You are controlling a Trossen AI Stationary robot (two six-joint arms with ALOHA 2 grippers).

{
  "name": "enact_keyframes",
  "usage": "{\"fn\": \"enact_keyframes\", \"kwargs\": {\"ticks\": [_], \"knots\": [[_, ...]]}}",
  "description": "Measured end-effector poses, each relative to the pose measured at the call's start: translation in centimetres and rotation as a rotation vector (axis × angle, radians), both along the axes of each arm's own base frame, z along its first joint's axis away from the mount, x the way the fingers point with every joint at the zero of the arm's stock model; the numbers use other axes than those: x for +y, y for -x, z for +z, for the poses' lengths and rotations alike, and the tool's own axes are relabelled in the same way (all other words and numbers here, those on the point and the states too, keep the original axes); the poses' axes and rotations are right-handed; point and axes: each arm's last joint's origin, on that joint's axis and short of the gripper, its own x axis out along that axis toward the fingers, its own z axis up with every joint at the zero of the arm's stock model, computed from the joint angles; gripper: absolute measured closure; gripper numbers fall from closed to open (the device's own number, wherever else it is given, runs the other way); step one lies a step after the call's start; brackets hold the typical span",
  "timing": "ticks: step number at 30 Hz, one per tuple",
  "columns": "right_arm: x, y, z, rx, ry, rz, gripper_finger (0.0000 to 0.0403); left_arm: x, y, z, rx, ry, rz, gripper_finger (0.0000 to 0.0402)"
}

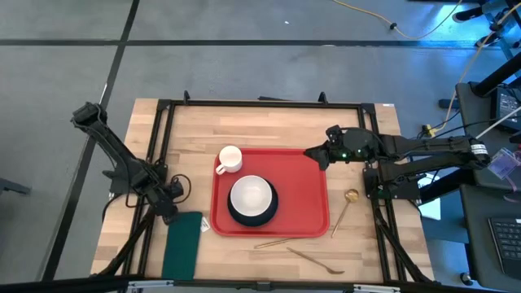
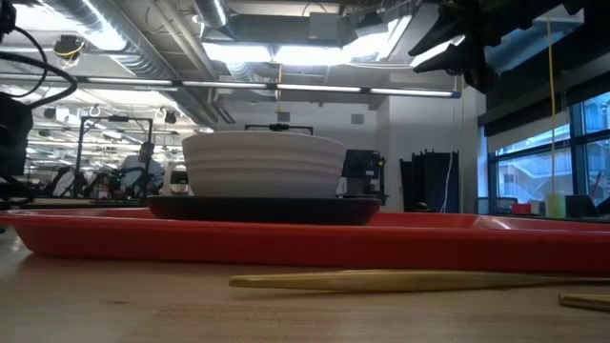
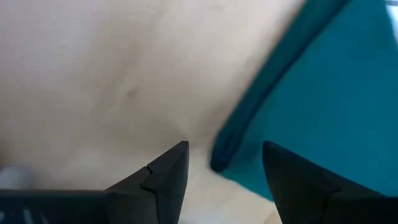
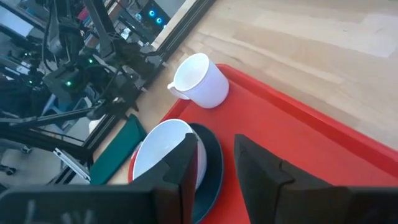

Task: Set up tray
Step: Put the green napkin to the right of the black plate on the red tray

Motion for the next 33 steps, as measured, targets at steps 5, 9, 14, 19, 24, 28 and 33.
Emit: {"fn": "enact_keyframes", "kwargs": {"ticks": [5, 9, 14, 19, 24, 28, 33], "knots": [[0.0, 0.0, 0.0, -0.003, -0.017, -0.008, 0.0295, -0.6, -0.6, -0.4, -0.047, 0.061, -0.005, 0.0205], [0.0, 0.0, 0.0, -0.003, -0.016, -0.008, 0.0295, -0.8, -0.7, -1.2, 0.005, 0.033, -0.026, 0.0206], [0.0, 0.0, 0.0, -0.001, -0.014, -0.008, 0.0295, -1.1, -0.9, -1.5, 0.012, 0.005, -0.043, 0.0206], [0.0, 0.0, 0.0, 0.005, 0.012, -0.009, 0.0295, -1.1, -0.9, -1.6, 0.023, 0.010, 0.001, 0.0226], [0.0, 0.0, 0.0, 0.011, 0.038, 0.001, 0.0295, -0.9, -0.8, -1.7, 0.044, -0.005, 0.036, 0.0282], [0.0, 0.0, 0.0, 0.014, 0.054, 0.009, 0.0295, -0.8, -0.8, -1.7, 0.046, -0.021, 0.031, 0.0327], [0.0, 0.0, 0.0, 0.017, 0.066, 0.015, 0.0295, -0.8, -0.7, -1.8, 0.043, -0.024, 0.030, 0.0375]]}}
